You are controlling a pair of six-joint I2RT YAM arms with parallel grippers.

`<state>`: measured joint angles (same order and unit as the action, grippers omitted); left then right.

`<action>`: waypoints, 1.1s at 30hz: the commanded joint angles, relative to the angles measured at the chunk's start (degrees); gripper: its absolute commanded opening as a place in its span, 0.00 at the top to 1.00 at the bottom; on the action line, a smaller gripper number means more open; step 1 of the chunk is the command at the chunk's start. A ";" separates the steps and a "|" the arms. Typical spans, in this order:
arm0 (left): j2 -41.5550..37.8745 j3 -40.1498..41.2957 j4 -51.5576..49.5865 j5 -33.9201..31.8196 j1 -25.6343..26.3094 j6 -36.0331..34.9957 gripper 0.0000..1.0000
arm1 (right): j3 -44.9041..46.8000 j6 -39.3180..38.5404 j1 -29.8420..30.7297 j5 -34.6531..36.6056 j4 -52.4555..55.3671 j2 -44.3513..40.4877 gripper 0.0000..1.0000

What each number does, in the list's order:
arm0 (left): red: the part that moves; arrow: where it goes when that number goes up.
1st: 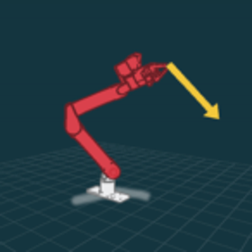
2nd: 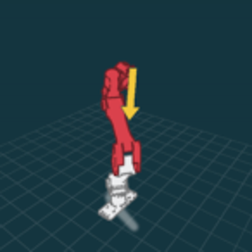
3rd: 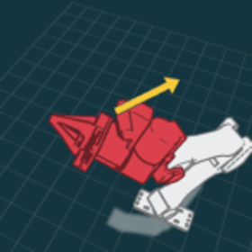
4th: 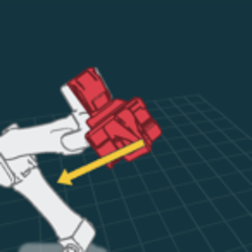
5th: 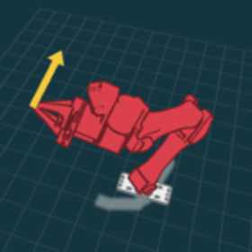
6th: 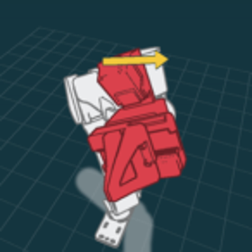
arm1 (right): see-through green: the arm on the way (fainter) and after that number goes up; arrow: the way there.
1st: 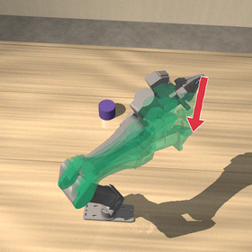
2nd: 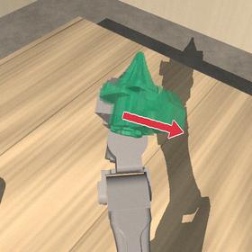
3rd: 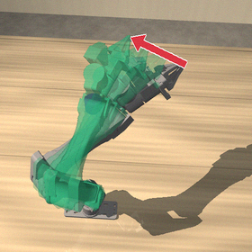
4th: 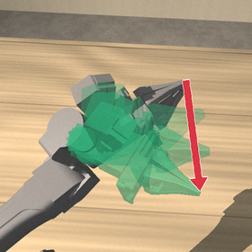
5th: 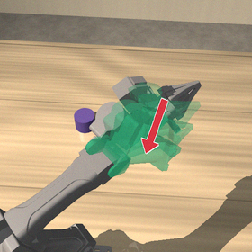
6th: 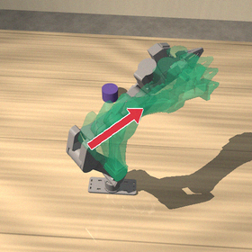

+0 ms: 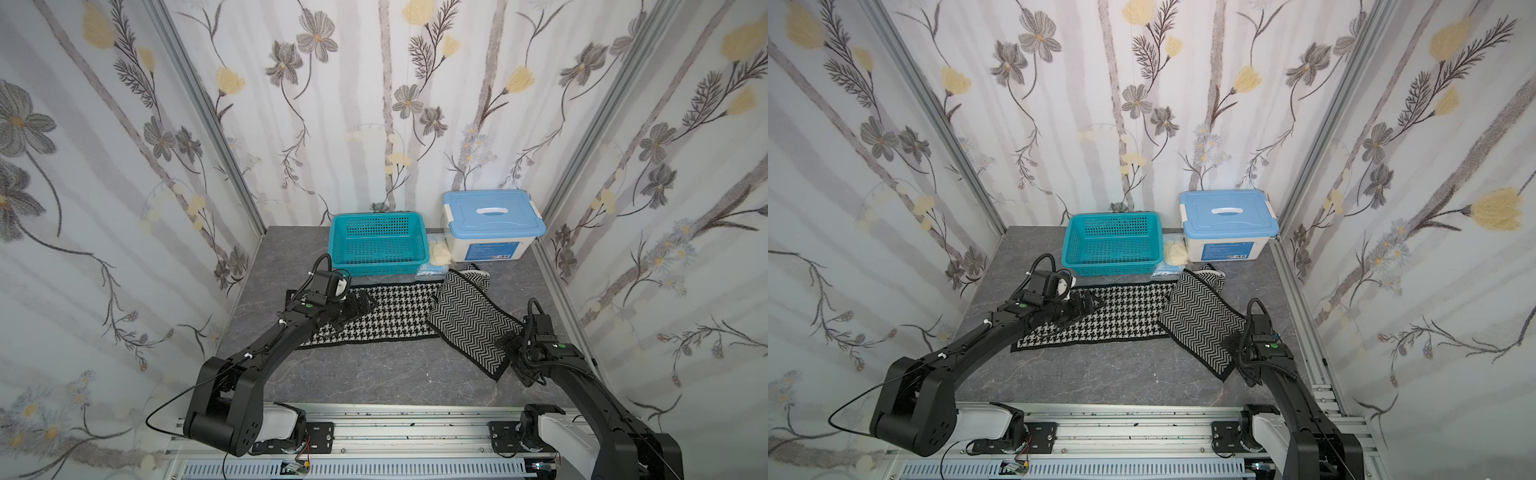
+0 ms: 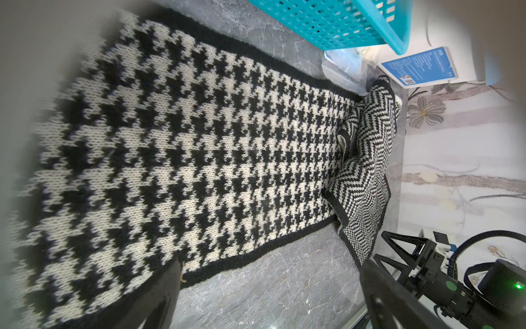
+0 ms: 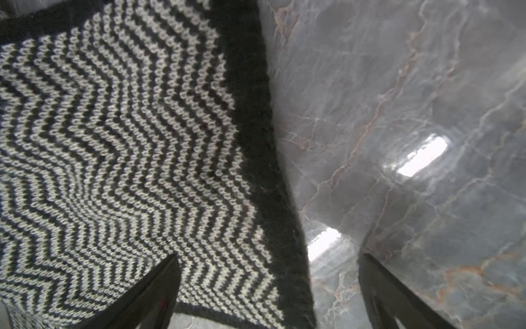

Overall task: Roll up the scarf and place it into the basket
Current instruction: Flatten out the scarf at the center of the board.

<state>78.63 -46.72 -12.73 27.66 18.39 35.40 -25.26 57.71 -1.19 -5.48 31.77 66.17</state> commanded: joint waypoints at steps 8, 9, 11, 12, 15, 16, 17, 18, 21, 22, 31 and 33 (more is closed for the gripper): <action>0.39 -2.77 0.42 -3.11 0.03 1.52 0.00 | -3.26 1.79 1.19 -1.62 -9.87 11.08 0.21; 0.08 -2.83 0.37 -3.80 -0.01 1.44 0.00 | -4.20 1.88 1.36 -1.81 -9.84 12.24 0.25; 0.01 -3.34 -0.28 -4.41 -0.01 1.02 0.00 | -5.98 1.75 1.88 -1.57 -8.92 14.25 0.33; 0.16 -3.61 -0.61 -4.50 -0.04 0.75 0.00 | -7.01 1.45 2.11 -1.48 -8.26 15.20 0.38; 0.36 -3.60 -0.68 -4.63 -0.19 0.79 0.00 | -9.01 0.75 2.34 -1.54 -6.54 16.95 0.59; 0.33 -3.48 -0.62 -4.67 -0.20 0.98 0.00 | -9.11 0.65 2.36 -1.47 -6.18 16.91 0.68; 0.15 -3.38 -0.65 -4.84 -0.20 1.25 0.00 | -9.11 0.49 2.27 -1.44 -5.87 16.28 0.80; -0.11 -3.31 -0.87 -5.03 -0.16 1.38 0.00 | -9.23 0.15 2.31 -0.92 -5.02 15.13 0.90; 0.08 -4.00 -4.31 -6.01 -0.20 1.21 0.00 | -10.32 -2.31 2.01 2.11 -1.56 9.80 1.00; 0.34 -4.44 -5.66 -6.05 -0.27 0.96 0.00 | -10.88 -3.54 1.74 2.61 -1.13 7.83 1.00; 2.07 -5.31 -12.30 -3.86 -0.37 -2.48 0.00 | -45.47 -18.70 0.49 8.08 15.09 -0.52 1.00; 3.34 -5.46 -12.27 -3.34 -0.36 -2.76 0.00 | -55.07 -21.76 0.49 9.64 18.51 1.01 1.00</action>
<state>80.93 -51.75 -23.14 23.27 18.06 34.20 -71.88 42.92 -0.67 -0.14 43.33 66.08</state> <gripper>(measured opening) 0.997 0.049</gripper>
